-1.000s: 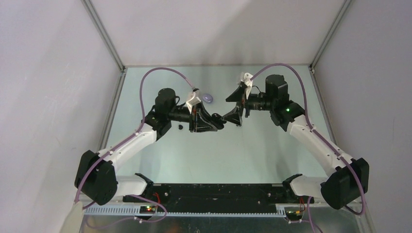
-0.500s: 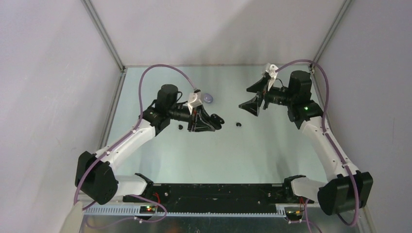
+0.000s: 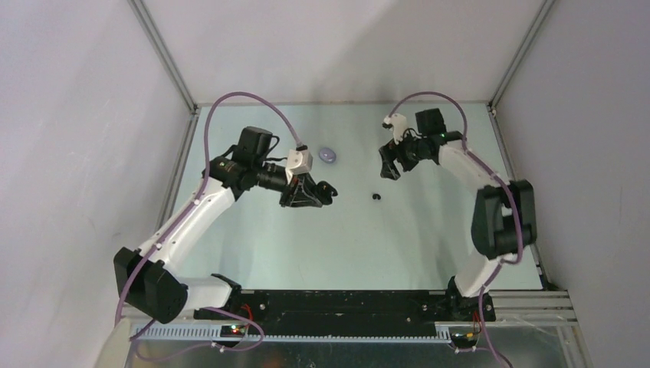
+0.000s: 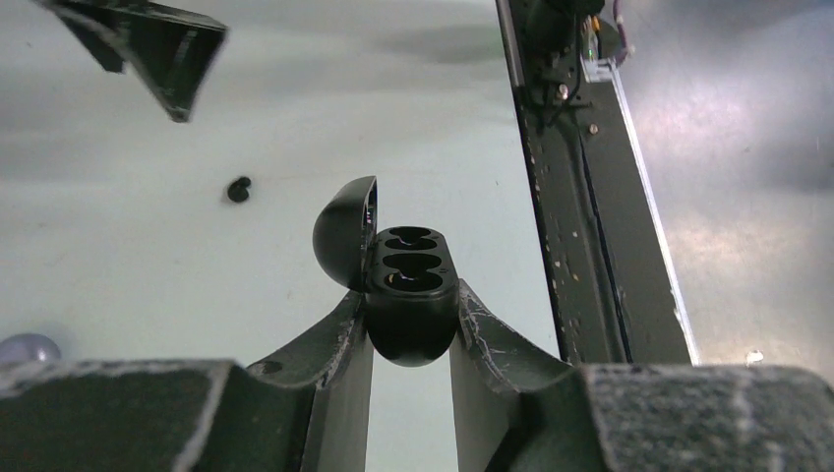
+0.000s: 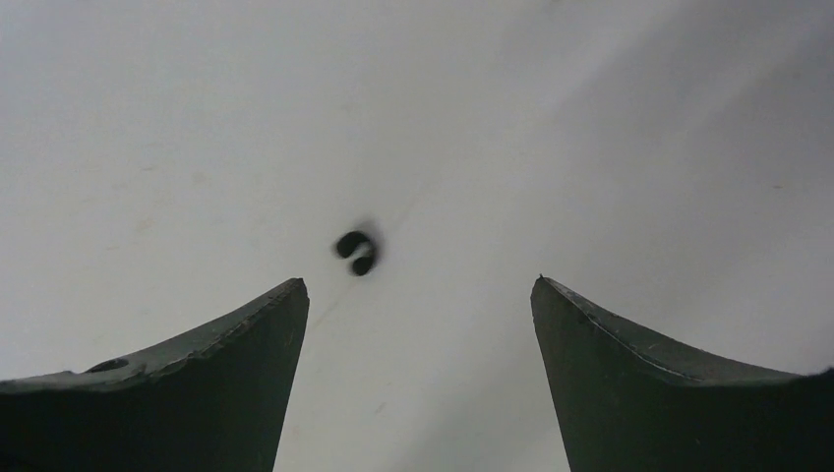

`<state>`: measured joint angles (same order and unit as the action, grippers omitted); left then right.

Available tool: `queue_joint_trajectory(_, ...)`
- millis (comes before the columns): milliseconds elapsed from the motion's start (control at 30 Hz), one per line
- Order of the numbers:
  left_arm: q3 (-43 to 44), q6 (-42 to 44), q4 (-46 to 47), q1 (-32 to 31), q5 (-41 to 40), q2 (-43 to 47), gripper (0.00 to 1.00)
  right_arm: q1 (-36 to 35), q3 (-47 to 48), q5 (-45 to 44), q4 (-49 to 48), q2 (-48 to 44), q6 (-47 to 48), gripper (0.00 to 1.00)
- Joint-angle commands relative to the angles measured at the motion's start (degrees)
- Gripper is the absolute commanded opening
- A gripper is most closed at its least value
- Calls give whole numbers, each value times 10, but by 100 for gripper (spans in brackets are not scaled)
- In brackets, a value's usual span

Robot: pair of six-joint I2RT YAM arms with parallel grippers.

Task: Insert the wireless bluetooth earbuds into the charging case
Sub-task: Pick up the right earbud.

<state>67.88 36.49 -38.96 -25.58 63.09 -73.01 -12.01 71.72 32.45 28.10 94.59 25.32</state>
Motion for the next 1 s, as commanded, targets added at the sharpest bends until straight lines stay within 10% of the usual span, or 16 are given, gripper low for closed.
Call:
queue_joint_trajectory(0, -13, 83, -78, 14, 11, 18, 0, -26, 107, -132, 127, 93, 67, 88)
queue_joint_trajectory(967, -121, -60, 124, 16, 34, 71, 1, -94, 110, -173, 92, 180, 146, 60)
